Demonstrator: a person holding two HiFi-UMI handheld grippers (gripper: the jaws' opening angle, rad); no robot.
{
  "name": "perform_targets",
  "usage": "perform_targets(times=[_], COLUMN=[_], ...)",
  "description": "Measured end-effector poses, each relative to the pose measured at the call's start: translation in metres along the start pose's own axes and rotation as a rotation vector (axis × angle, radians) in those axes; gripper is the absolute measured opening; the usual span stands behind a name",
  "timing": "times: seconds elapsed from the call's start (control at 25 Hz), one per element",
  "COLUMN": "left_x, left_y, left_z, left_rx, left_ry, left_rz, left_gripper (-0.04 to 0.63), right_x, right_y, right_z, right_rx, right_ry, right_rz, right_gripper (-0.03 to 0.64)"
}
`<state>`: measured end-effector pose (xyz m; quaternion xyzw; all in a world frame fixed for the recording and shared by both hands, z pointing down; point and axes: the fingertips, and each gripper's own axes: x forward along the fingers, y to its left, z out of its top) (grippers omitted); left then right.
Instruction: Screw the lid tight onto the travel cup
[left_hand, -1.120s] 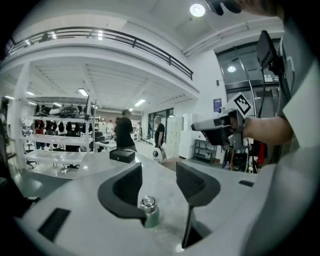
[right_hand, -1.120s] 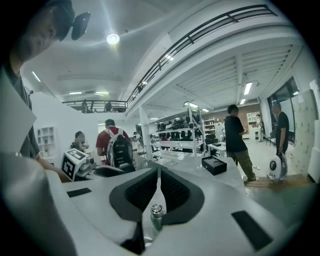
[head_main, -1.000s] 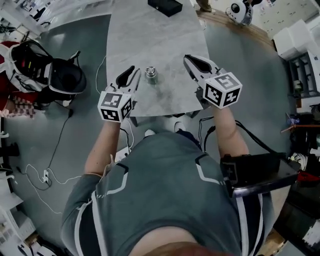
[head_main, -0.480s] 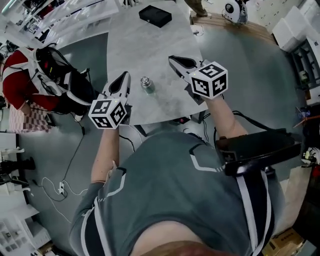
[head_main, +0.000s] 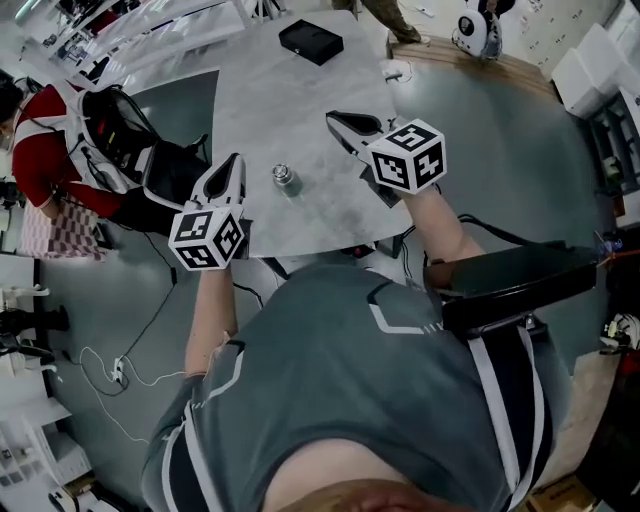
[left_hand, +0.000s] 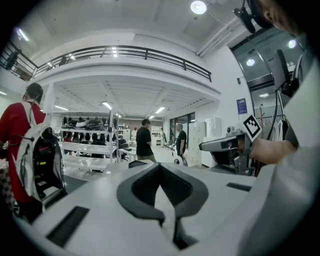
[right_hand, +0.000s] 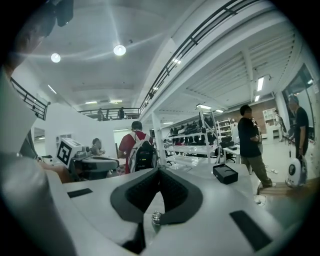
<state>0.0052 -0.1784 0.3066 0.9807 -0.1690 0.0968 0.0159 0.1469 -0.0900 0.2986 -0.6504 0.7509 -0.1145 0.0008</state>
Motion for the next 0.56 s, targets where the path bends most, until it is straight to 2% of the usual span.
perform_targets(times=[0.12, 0.56], left_x=[0.004, 0.011], left_y=[-0.001, -0.001], left_z=[-0.002, -0.010], left_rx=[-0.002, -0.082], left_ry=[0.004, 0.016], left_rz=[0.016, 0.097], left_gripper=[0.009, 0.009], right_x=[0.002, 0.007], right_y=[-0.009, -0.030], right_z=[0.000, -0.006], right_rx=[0.003, 0.024], right_ry=[0.000, 0.013], right_rz=[0.008, 0.052], right_gripper=[0.029, 0.029])
